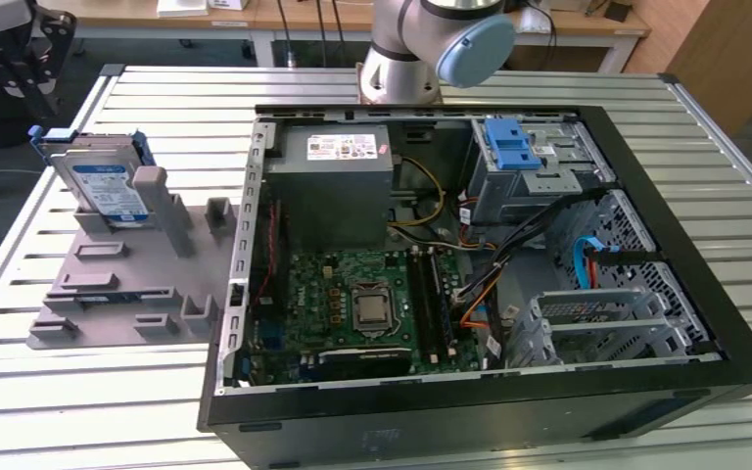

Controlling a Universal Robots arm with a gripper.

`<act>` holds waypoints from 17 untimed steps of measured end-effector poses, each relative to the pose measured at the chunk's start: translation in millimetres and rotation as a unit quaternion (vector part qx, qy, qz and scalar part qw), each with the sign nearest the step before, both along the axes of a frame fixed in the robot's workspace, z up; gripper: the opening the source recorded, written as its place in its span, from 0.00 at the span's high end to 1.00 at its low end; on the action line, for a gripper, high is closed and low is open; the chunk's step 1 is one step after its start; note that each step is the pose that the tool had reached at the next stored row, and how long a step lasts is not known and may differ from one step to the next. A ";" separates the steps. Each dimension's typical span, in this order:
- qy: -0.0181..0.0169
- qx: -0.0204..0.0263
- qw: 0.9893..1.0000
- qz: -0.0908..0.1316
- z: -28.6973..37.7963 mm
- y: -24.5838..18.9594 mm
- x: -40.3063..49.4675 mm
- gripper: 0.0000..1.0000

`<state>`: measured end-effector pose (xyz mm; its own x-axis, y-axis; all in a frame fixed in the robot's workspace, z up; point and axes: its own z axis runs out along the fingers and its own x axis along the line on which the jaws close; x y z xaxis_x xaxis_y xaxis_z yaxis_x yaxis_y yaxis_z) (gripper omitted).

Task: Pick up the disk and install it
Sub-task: 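Pick up the disk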

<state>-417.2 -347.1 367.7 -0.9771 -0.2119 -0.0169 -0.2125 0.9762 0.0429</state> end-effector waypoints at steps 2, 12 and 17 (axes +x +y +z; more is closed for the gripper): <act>0.000 0.000 1.000 0.004 0.0 0.0 0.0 0.89; 0.000 0.000 1.000 0.017 0.0 0.0 0.0 0.89; 0.000 0.000 1.000 0.017 0.0 0.0 0.0 0.89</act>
<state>-417.2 -347.1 367.8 -0.9691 -0.2460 -0.0168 -0.2465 0.9682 0.0428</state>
